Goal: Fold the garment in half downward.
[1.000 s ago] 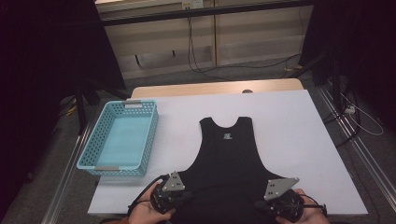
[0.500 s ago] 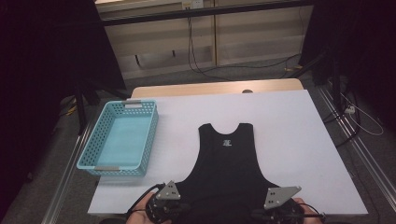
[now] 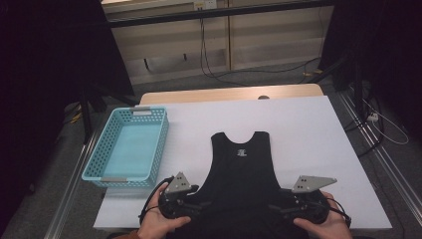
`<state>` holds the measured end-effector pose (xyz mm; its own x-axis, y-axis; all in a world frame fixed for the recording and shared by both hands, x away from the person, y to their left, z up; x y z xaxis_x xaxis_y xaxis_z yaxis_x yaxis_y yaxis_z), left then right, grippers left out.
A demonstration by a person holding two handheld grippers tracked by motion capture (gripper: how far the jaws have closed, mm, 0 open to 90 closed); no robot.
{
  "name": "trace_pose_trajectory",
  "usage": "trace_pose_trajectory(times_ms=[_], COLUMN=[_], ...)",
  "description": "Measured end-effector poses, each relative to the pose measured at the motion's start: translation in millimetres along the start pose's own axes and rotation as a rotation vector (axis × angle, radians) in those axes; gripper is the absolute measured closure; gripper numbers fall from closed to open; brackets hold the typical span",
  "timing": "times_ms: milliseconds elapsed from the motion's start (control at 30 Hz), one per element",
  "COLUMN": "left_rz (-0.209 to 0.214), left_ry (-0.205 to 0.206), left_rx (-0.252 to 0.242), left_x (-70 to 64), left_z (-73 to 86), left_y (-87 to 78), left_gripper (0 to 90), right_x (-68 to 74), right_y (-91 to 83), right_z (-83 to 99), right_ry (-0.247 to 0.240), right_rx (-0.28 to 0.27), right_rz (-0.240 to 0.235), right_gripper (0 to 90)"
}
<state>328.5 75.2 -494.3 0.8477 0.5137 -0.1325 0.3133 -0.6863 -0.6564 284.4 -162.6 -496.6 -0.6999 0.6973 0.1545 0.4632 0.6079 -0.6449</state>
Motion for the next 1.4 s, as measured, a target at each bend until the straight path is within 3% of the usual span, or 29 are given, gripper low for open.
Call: trace_pose_trajectory(times_ms=[67, 233, 467, 533, 600, 667, 700, 800, 867, 1067, 1233, 1300, 1400], left_rz=[-0.025, -0.023, -0.074, -0.078, -0.071, -0.131, -0.147, -0.121, -0.131, -0.116, -0.149, -0.130, -0.134], left_ry=[0.027, 0.008, -0.009, -0.022, -0.025, -0.015, -0.011, -0.045, -0.047, -0.064, -0.058, -0.082, -0.084], left_rx=[-0.009, -0.033, -0.078, -0.070, -0.023, 0.003, -0.006, -0.076, -0.109, -0.107, -0.102, -0.116, -0.123], left_x=[5.7, 16.4, 38.6, 44.2, 50.5, 62.2, 66.0, 73.7, 80.7, 94.5, 107.1, 110.2, 120.3], left_z=[-4.9, -21.2, -40.4, -42.1, -41.2, -42.4, -45.2, -58.0, -65.4, -84.3, -96.2, -101.0, -105.1], left_y=[5.1, 17.7, 27.3, 31.7, 37.1, 41.8, 42.8, 45.1, 46.4, 55.5, 67.3, 71.3, 77.9], left_gripper=[22.4, 18.0, 10.7, 10.0, 12.3, 10.9, 11.1, 12.3, 12.3, 11.7, 10.3, 9.1, 9.0], right_x=[-9.1, -28.3, -56.2, -62.2, -67.7, -74.3, -77.6, -87.0, -92.9, -111.1, -126.2, -135.5, -146.2], right_y=[-0.3, 1.7, 14.1, 16.2, 18.2, 20.7, 22.2, 25.9, 27.4, 33.0, 41.8, 45.6, 51.6], right_z=[-5.0, -20.2, -36.1, -41.3, -46.2, -50.9, -52.4, -57.5, -61.2, -73.9, -80.7, -85.0, -88.8], right_ry=[0.004, 0.012, 0.031, 0.032, 0.026, 0.027, 0.026, 0.030, 0.032, 0.068, 0.093, 0.107, 0.114], right_rx=[-0.017, -0.059, -0.065, -0.066, -0.065, -0.072, -0.068, -0.064, -0.067, -0.079, -0.060, -0.058, -0.052], right_rz=[0.026, 0.050, 0.080, 0.094, 0.102, 0.113, 0.120, 0.141, 0.158, 0.151, 0.127, 0.131, 0.127], right_gripper=[32.2, 29.4, 29.1, 28.6, 28.3, 27.5, 27.5, 26.7, 26.7, 26.2, 24.4, 22.8, 21.0])
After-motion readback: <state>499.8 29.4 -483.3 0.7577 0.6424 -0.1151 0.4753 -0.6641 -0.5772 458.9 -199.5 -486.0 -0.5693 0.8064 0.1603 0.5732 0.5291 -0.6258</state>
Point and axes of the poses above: each handheld gripper's, and its own axes: y roughly forward along the jaws, z roughly out of its underside, x roughly to its left, the point moved 10 cm from there along y, roughly forward along the jaws
